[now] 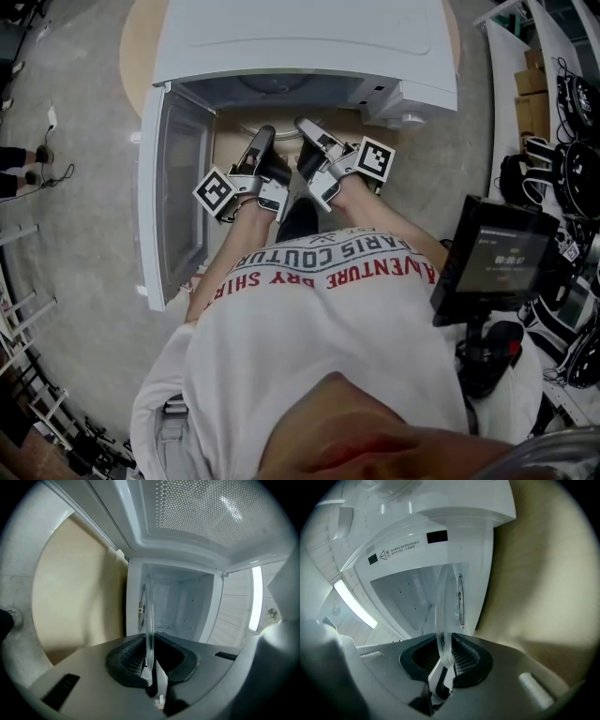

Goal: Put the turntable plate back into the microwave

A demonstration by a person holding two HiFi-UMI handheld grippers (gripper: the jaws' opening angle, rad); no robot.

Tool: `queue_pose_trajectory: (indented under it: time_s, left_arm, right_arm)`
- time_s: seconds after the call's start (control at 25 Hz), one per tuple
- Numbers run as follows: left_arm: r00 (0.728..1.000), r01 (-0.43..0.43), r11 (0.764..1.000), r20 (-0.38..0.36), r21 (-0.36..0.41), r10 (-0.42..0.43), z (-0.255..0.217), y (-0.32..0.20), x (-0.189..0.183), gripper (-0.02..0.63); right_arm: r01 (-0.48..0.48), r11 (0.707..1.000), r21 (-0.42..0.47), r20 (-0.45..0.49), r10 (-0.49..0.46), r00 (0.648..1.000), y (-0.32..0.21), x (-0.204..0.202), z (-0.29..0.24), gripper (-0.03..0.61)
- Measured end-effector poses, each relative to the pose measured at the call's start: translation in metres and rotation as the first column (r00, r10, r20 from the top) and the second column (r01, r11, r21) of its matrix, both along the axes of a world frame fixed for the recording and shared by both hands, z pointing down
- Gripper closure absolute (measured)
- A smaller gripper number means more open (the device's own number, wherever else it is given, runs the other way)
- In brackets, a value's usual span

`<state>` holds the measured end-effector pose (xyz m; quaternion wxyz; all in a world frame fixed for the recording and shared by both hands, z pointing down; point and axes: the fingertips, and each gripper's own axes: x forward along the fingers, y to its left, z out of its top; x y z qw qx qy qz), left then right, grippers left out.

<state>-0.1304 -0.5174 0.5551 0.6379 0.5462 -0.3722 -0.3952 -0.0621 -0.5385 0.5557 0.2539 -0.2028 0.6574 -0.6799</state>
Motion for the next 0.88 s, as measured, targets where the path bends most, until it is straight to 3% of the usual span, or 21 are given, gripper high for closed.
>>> queue_pose_trajectory:
  time_s: [0.52,0.88]
  left_arm:
    - [1.0,0.01,1.0,-0.007,-0.018,-0.01,0.0,0.002,0.005,0.583]
    - [0.999,0.029,1.0,0.012,0.006,-0.03,-0.006,-0.029,-0.007,0.574]
  right_arm:
    - [-0.001,1.0,0.025,-0.008,0.001,1.0,-0.005,0.003,-0.004,0.525]
    - [0.016,0.999,0.043,-0.003,-0.016,1.0,-0.004,0.003,-0.007,0.525]
